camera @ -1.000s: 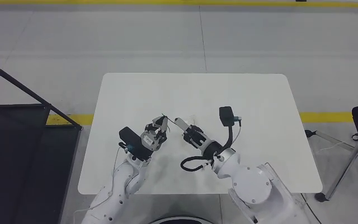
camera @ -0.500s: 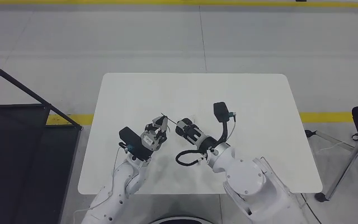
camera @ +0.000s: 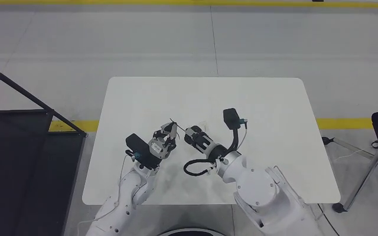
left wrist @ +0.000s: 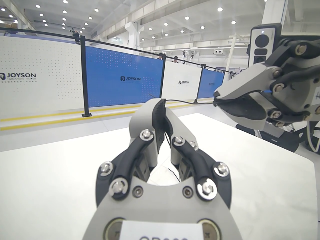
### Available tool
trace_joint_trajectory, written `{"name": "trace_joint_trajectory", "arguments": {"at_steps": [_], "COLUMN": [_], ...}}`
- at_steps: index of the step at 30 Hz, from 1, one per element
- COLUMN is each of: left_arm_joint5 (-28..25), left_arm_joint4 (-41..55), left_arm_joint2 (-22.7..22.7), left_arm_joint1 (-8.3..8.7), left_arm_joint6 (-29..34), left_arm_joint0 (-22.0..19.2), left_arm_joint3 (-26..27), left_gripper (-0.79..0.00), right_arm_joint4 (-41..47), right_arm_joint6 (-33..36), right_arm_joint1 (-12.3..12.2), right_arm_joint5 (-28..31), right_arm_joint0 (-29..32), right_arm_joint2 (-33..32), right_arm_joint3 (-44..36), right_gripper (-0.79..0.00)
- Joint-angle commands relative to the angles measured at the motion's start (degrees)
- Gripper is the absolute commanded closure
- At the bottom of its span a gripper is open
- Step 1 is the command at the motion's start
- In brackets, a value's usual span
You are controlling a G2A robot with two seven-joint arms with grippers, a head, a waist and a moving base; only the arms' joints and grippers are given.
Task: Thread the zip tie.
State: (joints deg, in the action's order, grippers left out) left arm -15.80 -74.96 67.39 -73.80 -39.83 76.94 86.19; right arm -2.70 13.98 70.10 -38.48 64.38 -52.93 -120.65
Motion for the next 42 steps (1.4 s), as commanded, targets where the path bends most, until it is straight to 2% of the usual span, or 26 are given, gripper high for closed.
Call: {"name": "trace_joint_trajectory", "arguments": {"at_steps": [1, 3, 19, 30, 34, 35, 37, 42], "left_arm_joint5": [0.00, 0.00, 0.00, 0.00, 0.00, 0.00, 0.00, 0.00], "left_arm_joint4": [0.00, 0.00, 0.00, 0.00, 0.00, 0.00, 0.00, 0.00], "left_arm_joint2": [0.00, 0.00, 0.00, 0.00, 0.00, 0.00, 0.00, 0.00], "left_arm_joint1": [0.00, 0.00, 0.00, 0.00, 0.00, 0.00, 0.00, 0.00], "left_arm_joint6": [0.00, 0.00, 0.00, 0.00, 0.00, 0.00, 0.00, 0.00], "left_arm_joint0": [0.00, 0.00, 0.00, 0.00, 0.00, 0.00, 0.00, 0.00], "left_arm_joint3": [0.00, 0.00, 0.00, 0.00, 0.00, 0.00, 0.00, 0.00], "left_gripper": [0.000, 0.000, 0.000, 0.000, 0.000, 0.000, 0.000, 0.000], "right_arm_joint4": [-0.24, -0.53, -2.29, -0.70, -1.21, -1.54, -2.04, -2.72], "right_arm_joint6": [0.07, 0.10, 0.69, -0.55, 0.11, 0.51, 0.83, 1.15], "right_arm_joint1": [0.10, 0.21, 1.13, 1.41, 1.45, 1.48, 1.61, 1.91], "right_arm_joint5": [-0.07, -0.03, -0.17, 5.98, 5.67, 4.89, 3.77, 2.79], "right_arm_joint0": [-0.01, 0.00, -0.03, 3.52, 3.91, 3.73, 3.16, 2.56], "right_arm_joint2": [0.09, 0.17, 0.70, -1.48, -1.84, -1.73, -1.50, -1.04], "right_arm_joint3": [0.03, 0.05, 0.55, -0.59, -0.41, -0.28, -0.25, -0.03], "right_gripper": [-0.049, 0.000, 0.000, 0.000, 0.000, -0.009, -0.311, -0.317]}}
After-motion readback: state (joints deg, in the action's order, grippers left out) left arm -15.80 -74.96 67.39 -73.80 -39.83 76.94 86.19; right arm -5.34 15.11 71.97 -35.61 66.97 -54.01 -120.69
